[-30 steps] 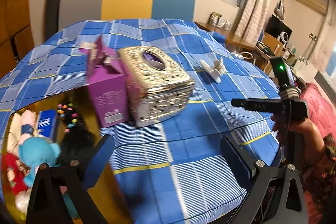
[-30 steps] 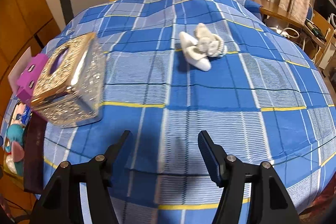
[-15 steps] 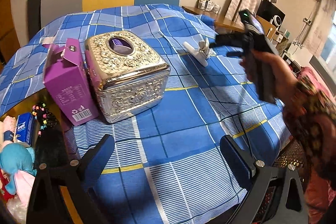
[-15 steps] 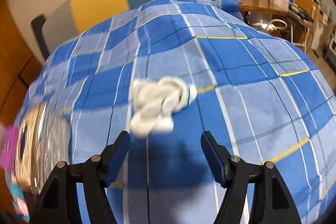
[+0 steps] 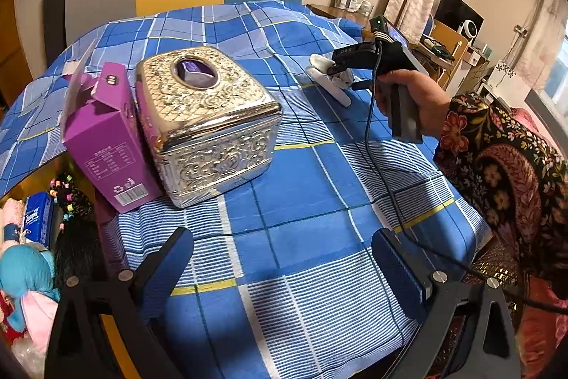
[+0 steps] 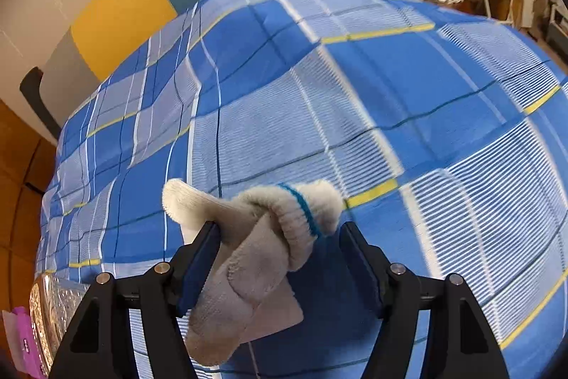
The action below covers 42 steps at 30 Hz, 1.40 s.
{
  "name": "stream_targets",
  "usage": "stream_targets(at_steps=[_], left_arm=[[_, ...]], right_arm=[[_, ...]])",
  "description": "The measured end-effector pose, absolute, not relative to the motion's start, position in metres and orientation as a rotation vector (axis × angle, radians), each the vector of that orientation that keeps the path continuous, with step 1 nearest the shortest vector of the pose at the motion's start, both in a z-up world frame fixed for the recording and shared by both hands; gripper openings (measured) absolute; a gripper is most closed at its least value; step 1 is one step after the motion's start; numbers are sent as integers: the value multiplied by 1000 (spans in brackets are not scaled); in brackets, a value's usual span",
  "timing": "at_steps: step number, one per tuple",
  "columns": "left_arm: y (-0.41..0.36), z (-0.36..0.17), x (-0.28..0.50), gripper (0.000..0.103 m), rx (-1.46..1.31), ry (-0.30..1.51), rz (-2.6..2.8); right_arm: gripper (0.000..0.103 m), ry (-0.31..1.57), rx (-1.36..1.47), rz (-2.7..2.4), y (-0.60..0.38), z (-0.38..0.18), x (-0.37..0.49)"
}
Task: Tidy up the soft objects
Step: 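Return the right gripper to the bed and grasp the white knit gloves, then grasp the white rectangular block with the left gripper while the right holds the gloves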
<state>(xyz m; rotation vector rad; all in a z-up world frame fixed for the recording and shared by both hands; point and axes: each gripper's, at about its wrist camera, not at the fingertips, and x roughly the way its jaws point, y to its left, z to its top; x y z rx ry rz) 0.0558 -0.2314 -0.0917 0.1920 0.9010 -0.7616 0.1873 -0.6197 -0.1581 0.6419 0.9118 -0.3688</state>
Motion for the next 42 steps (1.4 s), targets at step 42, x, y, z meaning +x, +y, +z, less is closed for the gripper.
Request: stream_targets(at_steps=[42], left_arm=[[-555, -164, 234, 86, 352, 1033, -566]], right_arm=[[29, 908, 625, -541, -664, -142, 66]])
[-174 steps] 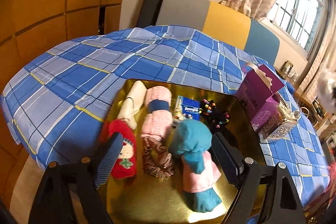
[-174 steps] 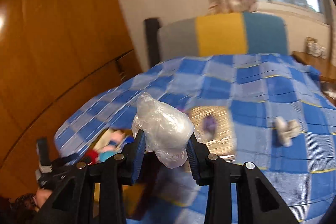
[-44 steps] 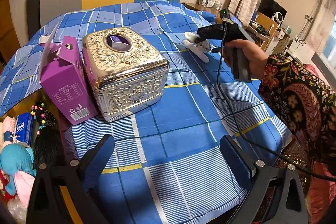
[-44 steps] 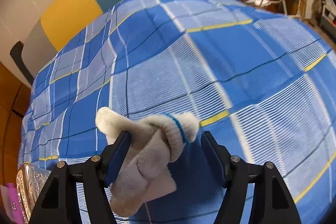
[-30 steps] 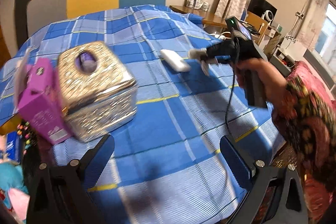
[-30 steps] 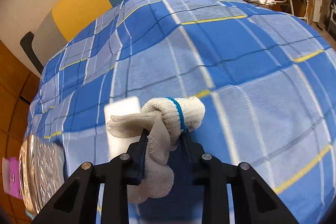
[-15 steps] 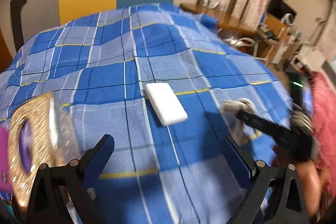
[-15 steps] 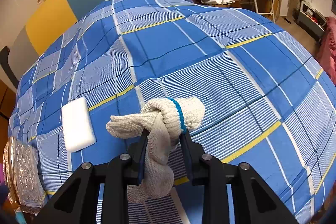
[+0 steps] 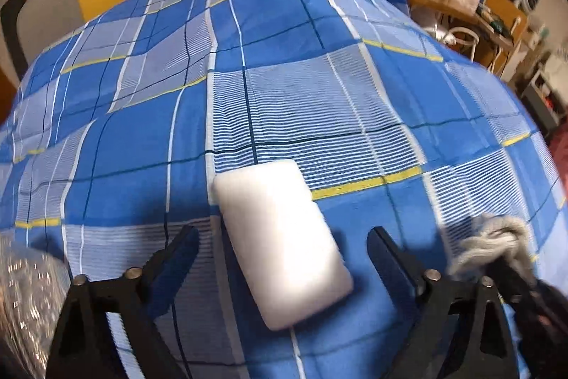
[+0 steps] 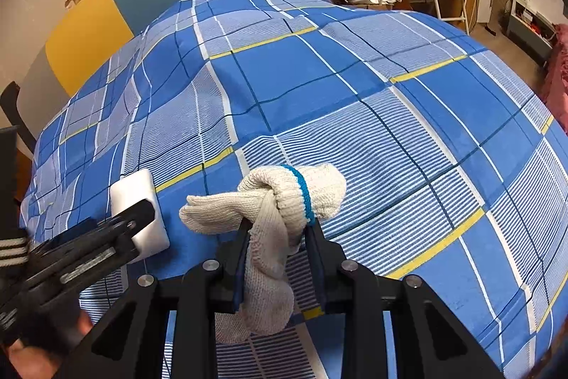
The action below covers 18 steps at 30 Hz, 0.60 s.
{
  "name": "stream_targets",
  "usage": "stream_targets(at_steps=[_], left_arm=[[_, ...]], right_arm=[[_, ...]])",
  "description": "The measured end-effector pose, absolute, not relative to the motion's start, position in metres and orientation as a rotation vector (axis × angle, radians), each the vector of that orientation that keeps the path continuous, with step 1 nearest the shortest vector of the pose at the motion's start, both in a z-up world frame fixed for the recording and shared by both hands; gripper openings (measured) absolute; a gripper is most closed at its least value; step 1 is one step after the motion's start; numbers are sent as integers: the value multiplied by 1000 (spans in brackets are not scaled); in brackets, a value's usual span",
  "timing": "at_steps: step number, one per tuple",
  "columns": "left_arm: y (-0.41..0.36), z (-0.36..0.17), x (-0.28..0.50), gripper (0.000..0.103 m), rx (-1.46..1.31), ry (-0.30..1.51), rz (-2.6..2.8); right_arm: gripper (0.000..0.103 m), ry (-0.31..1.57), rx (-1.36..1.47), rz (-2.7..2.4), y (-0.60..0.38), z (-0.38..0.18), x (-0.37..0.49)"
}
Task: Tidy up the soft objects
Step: 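Grasp the white rectangular block with the left gripper while the right holds the gloves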
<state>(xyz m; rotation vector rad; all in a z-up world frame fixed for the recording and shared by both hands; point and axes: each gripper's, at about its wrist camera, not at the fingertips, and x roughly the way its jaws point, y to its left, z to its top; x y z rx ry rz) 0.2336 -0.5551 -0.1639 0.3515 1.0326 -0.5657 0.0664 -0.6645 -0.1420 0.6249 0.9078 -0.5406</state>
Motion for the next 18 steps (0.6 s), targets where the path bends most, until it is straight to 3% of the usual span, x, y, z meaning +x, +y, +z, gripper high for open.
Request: stream_targets(at_steps=[1, 3, 9, 18], left_arm=[[-556, -167, 235, 76, 356, 1037, -574], [-555, -174, 236, 67, 371, 1046, -585], [-540, -173, 230, 61, 315, 1036, -606], [-507, -136, 213, 61, 248, 1004, -632]], right_arm=[[29, 908, 637, -538, -666, -143, 66], [29, 905, 647, -533, -666, -143, 65], [29, 893, 649, -514, -665, -140, 66], [29, 865, 662, -482, -665, -138, 66]])
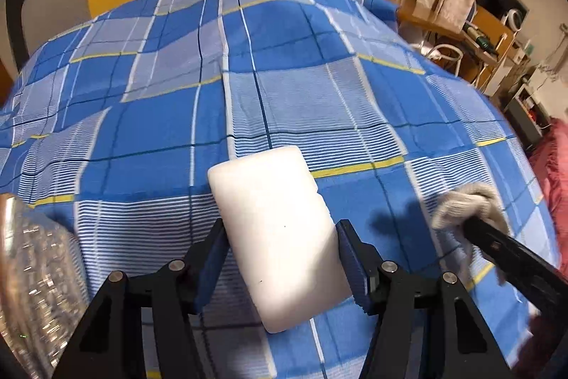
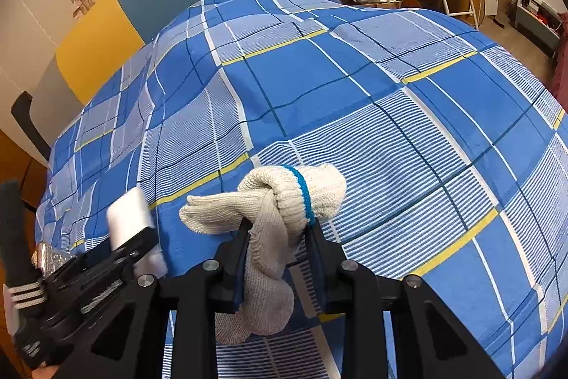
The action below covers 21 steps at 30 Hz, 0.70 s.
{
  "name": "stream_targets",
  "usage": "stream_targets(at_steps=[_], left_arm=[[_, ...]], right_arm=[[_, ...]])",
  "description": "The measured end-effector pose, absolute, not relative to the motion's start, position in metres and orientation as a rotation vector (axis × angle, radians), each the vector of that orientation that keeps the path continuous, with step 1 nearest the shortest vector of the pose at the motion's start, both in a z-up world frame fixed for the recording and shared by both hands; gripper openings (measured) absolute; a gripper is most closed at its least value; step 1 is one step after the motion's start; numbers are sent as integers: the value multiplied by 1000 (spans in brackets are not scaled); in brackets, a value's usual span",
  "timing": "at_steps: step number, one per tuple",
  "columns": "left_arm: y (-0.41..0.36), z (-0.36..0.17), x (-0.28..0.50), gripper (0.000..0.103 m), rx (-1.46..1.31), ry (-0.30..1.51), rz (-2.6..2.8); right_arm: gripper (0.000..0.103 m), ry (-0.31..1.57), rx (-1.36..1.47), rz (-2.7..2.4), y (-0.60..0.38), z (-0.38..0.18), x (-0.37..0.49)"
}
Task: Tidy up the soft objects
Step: 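Grasp the white rectangular block with the left gripper while the right holds the gloves, then carry the white block into the gold tray and open the left gripper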
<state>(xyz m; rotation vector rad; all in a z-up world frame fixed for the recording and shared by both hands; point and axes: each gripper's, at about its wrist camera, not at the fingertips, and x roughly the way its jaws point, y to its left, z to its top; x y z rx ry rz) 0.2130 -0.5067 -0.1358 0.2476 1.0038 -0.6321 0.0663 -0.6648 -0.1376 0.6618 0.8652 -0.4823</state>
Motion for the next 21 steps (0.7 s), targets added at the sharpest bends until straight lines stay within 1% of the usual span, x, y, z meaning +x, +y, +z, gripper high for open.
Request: stream_targets(at_steps=[5, 10, 21], left_arm=[[-477, -104, 199, 61, 178, 975, -661], [-439, -73, 169, 61, 130, 942, -718], [-331, -14, 106, 61, 53, 853, -814]], right_arm=[[29, 866, 637, -471, -661, -139, 69], [29, 866, 616, -457, -657, -140, 71], [29, 869, 603, -449, -655, -142, 70]])
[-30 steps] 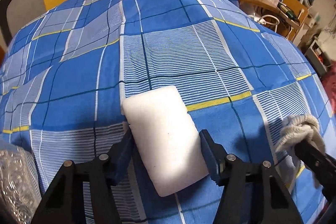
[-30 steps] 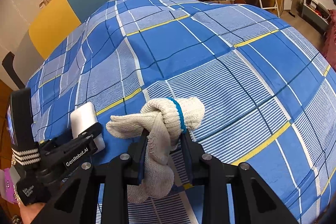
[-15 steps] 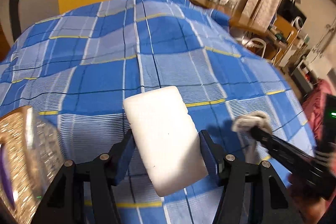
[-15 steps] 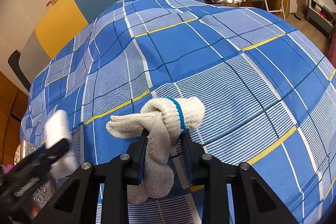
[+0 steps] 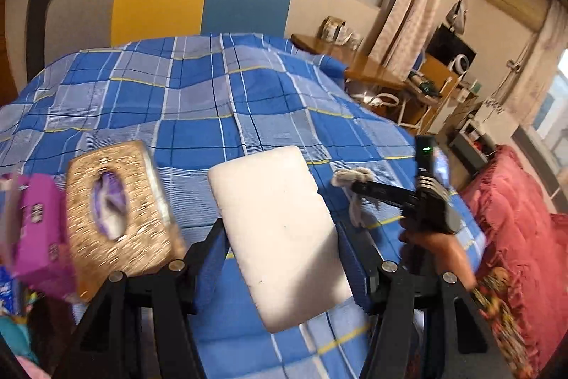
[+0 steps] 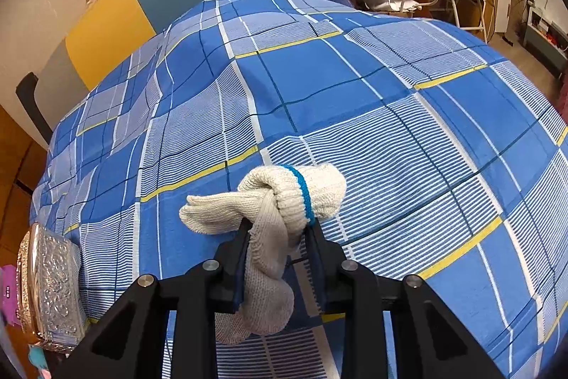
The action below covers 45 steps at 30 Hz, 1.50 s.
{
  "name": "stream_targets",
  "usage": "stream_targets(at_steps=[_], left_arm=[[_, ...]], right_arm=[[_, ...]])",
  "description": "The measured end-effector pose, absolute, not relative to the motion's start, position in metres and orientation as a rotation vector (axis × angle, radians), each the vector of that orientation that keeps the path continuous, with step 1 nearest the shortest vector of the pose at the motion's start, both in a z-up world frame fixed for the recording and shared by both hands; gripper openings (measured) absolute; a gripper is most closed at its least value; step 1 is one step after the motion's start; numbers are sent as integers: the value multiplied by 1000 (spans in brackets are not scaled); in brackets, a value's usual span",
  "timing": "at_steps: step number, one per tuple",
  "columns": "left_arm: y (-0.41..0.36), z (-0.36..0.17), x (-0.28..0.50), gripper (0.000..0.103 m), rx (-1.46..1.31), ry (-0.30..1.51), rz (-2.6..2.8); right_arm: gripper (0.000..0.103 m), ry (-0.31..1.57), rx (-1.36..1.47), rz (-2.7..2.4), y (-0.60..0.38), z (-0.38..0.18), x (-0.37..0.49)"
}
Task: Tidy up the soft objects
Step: 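Carry the white block into the gold tray and open the left gripper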
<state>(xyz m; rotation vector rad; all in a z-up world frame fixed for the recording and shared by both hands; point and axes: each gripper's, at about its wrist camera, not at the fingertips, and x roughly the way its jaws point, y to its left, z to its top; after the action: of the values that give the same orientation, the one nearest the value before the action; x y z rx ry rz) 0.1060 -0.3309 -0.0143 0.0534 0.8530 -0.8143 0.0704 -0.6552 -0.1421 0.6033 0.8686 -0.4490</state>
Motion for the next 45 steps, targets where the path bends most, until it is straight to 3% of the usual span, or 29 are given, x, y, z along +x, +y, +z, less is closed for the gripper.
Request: stream_targets(at_steps=[9, 17, 31, 35, 40, 45], left_arm=[[-204, 31, 107, 62, 41, 768, -762], [-89, -5, 122, 62, 114, 863, -612], [-95, -121, 108, 63, 240, 1075, -586], [-96, -129, 112, 67, 232, 1091, -565], [-87, -128, 114, 82, 165, 1115, -533], [-71, -121, 117, 85, 33, 1114, -538]], right_arm=[[29, 855, 618, -438, -654, -142, 67], [29, 863, 627, -435, -654, -144, 68], [29, 862, 598, -448, -651, -142, 68], [29, 862, 597, -452, -651, -142, 68], [29, 862, 596, -450, -651, -142, 68], [29, 860, 597, -452, -652, -142, 68]])
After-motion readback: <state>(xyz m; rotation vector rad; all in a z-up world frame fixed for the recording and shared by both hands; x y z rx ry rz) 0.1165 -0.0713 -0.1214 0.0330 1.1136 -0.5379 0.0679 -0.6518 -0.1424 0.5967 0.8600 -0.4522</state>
